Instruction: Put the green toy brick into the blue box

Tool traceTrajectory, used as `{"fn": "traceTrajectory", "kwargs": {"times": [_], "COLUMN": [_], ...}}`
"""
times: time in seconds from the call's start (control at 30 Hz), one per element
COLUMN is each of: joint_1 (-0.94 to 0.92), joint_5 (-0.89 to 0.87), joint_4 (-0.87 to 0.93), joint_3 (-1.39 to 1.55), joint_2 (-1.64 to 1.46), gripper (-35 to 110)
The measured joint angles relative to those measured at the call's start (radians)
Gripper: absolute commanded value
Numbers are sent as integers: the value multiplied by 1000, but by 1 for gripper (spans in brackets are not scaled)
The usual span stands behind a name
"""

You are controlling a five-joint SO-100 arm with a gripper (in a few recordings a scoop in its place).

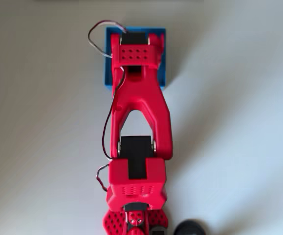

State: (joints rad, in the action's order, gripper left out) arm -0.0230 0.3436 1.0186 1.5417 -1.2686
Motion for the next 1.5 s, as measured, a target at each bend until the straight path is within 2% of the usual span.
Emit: {"fn": "traceTrajectory", "kwargs": {"times": [0.1,0.27,0.37,0.5,0.6,0.7,0.97,1.23,1.37,1.5], "joint_1": [0,-5,-8,-8,3,20,80,84,75,81], "joint_5": [-8,-8,-3,0,-2,-2,-11,-25,-55,-87], "joint_4": [-20,-20,-20,-9,78,166,368,423,417,327], "joint_3": [14,18,2,-21,-89,-173,-433,-595,-563,-359], "joint_2": [-2,-2,-2,0,0,2,2,2,-32,-190], "gripper": [1,21,26,19,7,1,0,0,0,0]}}
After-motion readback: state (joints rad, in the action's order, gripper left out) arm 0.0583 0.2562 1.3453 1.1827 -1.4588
